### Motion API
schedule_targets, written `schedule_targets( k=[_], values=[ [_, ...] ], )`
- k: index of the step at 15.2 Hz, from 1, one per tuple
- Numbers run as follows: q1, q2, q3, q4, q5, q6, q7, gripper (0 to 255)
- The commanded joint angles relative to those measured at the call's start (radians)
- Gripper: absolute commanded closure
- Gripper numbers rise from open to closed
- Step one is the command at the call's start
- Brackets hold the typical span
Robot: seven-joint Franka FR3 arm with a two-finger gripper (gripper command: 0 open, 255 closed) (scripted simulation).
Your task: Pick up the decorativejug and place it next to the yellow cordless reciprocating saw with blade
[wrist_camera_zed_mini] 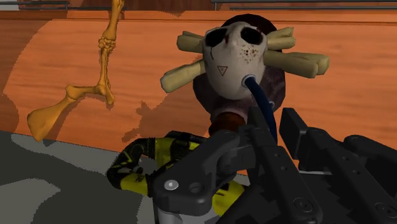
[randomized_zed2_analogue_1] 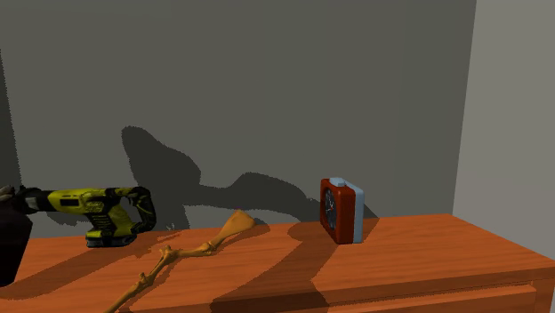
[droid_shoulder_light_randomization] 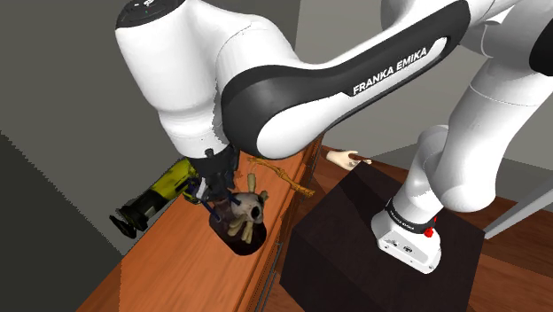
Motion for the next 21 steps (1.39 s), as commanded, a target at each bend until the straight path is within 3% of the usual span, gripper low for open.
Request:
schedule_targets(
  k=[1, 11, 18, 19, 21],
  values=[
    [0.001, 0.004, 0.0, -0.018, -0.004, 0.025, 0.006, 255],
    [0.003, 0.045, -0.002, -0.105, -0.032, 0.144, 0.038, 255],
    [0.002, 0.045, -0.001, -0.105, -0.032, 0.144, 0.039, 255],
    [0.001, 0.04, -0.001, -0.11, -0.029, 0.145, 0.036, 0],
    [0.0, 0.039, -0.001, -0.109, -0.029, 0.143, 0.035, 0]
  ],
)
